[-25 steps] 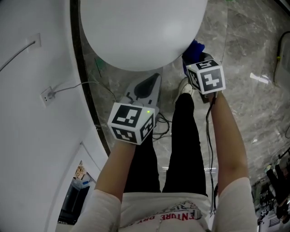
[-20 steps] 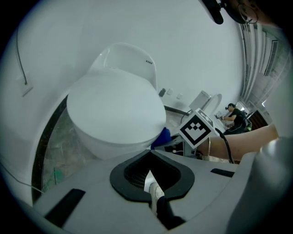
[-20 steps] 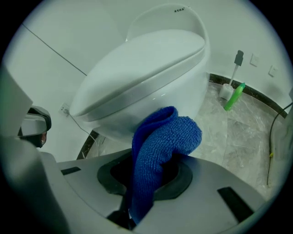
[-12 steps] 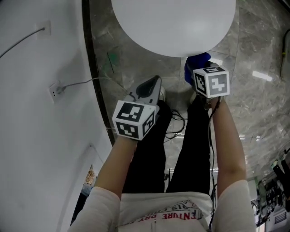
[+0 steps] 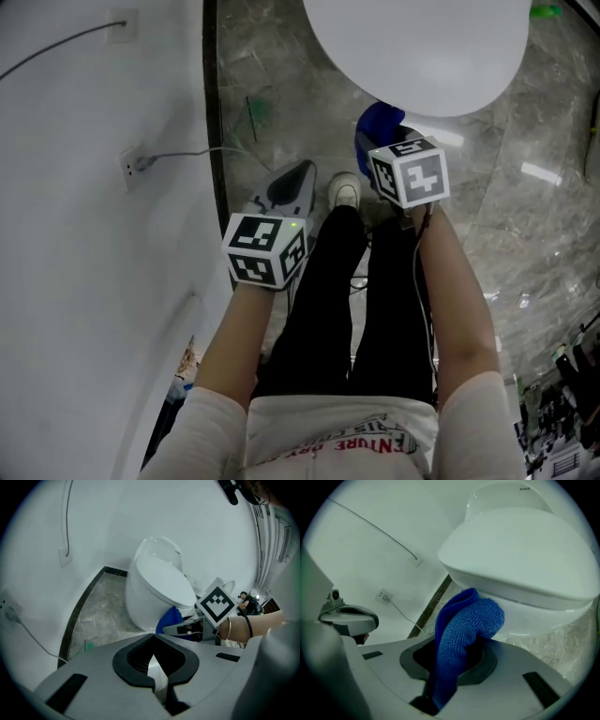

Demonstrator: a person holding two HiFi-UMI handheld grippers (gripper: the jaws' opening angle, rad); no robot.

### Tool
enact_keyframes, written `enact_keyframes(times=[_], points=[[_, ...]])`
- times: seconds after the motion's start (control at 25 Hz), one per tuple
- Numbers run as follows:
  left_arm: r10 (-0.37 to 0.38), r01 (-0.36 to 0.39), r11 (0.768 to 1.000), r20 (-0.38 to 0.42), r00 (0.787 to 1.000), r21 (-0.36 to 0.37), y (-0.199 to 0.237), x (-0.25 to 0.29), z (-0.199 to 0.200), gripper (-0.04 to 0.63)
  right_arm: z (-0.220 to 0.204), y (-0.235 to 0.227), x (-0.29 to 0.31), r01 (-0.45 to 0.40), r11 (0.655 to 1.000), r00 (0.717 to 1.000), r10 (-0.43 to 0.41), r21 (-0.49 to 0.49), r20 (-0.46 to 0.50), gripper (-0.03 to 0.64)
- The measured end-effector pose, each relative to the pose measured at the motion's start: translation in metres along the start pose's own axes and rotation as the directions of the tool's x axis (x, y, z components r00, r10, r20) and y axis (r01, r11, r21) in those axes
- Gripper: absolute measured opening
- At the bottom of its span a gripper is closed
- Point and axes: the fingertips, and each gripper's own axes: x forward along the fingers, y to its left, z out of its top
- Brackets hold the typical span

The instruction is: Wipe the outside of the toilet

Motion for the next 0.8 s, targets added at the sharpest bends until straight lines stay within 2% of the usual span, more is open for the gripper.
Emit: enact_keyframes(times=[0.2, 0.4, 0.6, 0.8], points=[[0.026, -0.026, 0.999, 0.018, 0.999, -0.037, 0.005, -0.021, 0.010, 0.006, 0.019, 0.024, -0.026, -0.026, 1.000, 1.000, 0.026, 0.002, -0.002, 0.072], [0.019, -0.012, 0.997, 0.094, 0.995, -0.075, -0.028, -0.066, 0.056, 0.006, 0.038, 0.045, -0.108, -0.011, 0.999, 0.998, 0.009, 0.032, 0.067, 0.072], [-0.037, 0.040, 0.999, 0.187, 0.982, -0.012, -0.077, -0.113, 0.131, 0.006, 0.086, 0.043, -0.215, 0.114, 0.993, 0.972, -0.114, 0.013, 0.205, 0.072], [-0.054, 0.047, 0.998, 0.285, 0.957, 0.031, -0.119, -0.187, 0.207, 0.006, 0.131, 0.073, -0.322, 0.128, 0.992, 0.940, -0.128, 0.021, 0.317, 0.072]])
